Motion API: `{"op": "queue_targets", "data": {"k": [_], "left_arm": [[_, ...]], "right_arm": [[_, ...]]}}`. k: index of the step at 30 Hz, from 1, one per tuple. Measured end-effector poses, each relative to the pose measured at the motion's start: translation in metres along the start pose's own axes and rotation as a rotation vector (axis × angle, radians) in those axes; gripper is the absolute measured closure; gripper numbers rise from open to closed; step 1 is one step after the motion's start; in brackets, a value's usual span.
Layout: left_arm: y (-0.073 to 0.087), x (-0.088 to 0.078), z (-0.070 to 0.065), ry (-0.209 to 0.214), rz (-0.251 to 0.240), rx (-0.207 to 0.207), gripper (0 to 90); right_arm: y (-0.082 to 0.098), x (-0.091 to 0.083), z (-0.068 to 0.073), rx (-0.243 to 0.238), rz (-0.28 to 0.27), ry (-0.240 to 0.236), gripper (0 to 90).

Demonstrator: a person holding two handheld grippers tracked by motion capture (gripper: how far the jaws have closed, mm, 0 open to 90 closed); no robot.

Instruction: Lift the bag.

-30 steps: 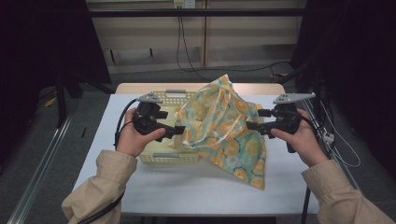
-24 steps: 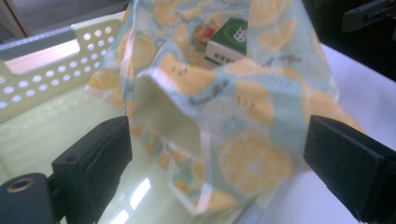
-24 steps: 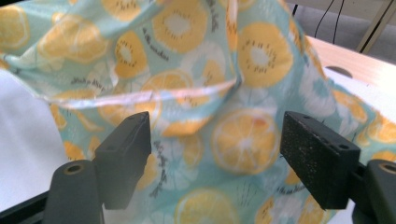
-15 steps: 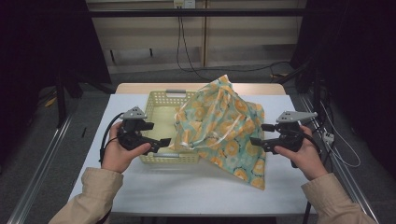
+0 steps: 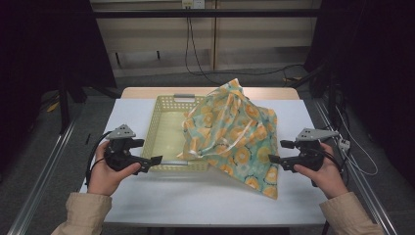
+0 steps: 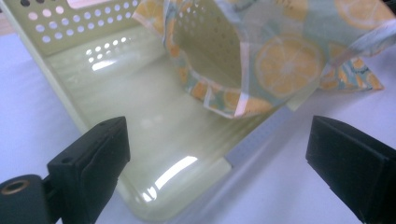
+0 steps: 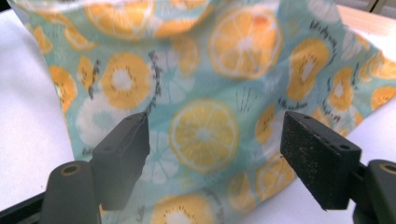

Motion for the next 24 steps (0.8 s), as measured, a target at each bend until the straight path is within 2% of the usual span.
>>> {"op": "queue_targets", "data": {"k": [8, 20, 24], "left_arm": [[0.021, -0.005, 0.006, -0.014, -0.005, -0.03, 6.2], [0.041, -0.007, 0.01, -0.045, -0.016, -0.041, 6.2], [0.047, -0.007, 0.012, -0.037, -0.019, -0.056, 6.2]], "right_arm": [[0.016, 0.003, 0.006, -0.007, 0.016, 0.004, 23.0], [0.03, 0.004, 0.013, -0.01, 0.02, 0.005, 23.0], [0.034, 0.004, 0.013, -0.008, 0.022, 0.009, 23.0]]}}
Point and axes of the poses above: each handheld gripper's, and its own axes: x roughly forward along the jaws, y roughly out of its underside, z roughly to its left, the point moved 1 cm from there along x, roughly forward along the jaws, and after that the axes turned 7 degrees about -x, right-handed, at the moved point
